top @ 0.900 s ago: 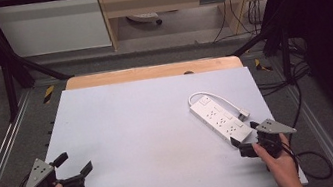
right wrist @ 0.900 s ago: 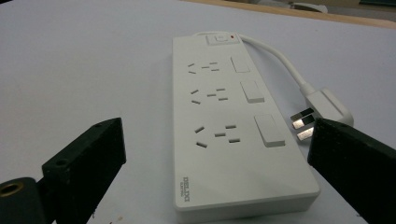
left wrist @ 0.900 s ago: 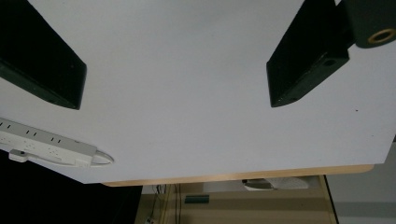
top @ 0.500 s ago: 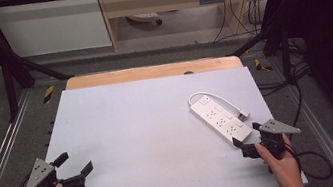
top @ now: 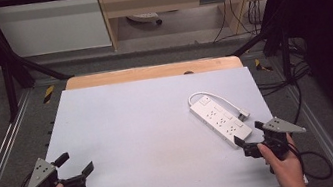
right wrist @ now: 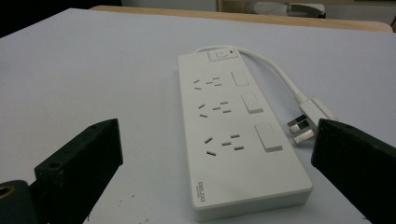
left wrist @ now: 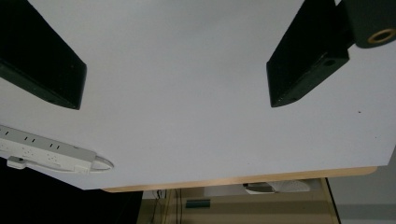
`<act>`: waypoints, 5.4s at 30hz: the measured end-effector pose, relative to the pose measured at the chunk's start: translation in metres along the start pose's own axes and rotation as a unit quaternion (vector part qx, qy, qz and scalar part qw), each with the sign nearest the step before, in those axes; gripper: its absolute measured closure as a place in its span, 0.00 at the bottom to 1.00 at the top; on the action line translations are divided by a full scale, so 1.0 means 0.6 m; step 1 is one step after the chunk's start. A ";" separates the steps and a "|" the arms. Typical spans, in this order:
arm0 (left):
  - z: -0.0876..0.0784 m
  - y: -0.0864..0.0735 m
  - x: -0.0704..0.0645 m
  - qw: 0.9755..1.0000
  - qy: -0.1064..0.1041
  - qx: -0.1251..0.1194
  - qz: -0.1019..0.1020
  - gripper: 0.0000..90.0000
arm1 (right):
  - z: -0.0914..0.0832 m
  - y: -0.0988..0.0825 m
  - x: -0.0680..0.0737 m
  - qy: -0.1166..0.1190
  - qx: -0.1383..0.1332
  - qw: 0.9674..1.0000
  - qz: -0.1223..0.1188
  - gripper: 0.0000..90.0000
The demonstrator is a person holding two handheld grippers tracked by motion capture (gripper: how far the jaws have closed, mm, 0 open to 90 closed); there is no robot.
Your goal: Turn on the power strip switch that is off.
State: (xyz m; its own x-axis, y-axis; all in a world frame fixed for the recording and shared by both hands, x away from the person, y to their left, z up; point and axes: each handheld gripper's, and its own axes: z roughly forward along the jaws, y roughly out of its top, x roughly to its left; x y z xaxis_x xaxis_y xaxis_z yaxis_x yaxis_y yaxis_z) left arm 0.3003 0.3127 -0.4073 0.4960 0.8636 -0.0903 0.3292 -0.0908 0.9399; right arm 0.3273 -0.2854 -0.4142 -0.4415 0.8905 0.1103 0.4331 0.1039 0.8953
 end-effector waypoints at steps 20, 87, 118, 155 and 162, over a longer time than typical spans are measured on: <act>0.001 -0.001 0.000 1.000 -0.001 0.005 0.002 0.05 | -0.023 0.045 0.003 0.005 -0.038 0.999 0.008 0.03; 0.018 0.003 -0.001 1.000 -0.007 0.018 0.014 0.06 | 0.076 0.191 0.001 0.007 -0.032 0.999 -0.042 0.81; 0.038 0.009 0.009 0.999 -0.019 0.016 0.025 0.06 | 0.188 0.185 -0.030 -0.029 0.018 0.999 -0.038 1.00; 0.039 0.006 0.005 0.999 -0.027 0.024 0.032 0.06 | 0.250 0.148 -0.039 -0.047 0.097 0.994 -0.024 1.00; 0.037 0.006 0.006 0.999 -0.026 0.023 0.033 0.06 | 0.250 0.133 -0.043 -0.047 0.105 0.993 -0.021 1.00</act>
State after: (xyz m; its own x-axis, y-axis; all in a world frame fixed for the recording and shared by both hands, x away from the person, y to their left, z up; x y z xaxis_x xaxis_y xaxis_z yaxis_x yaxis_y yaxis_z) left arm 0.3212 0.3042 -0.4114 0.5591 0.8278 -0.0466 0.3301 -0.1707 0.9284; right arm 0.4908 -0.2335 -0.4105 -0.3923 0.9195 0.0256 0.5749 0.2233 0.7872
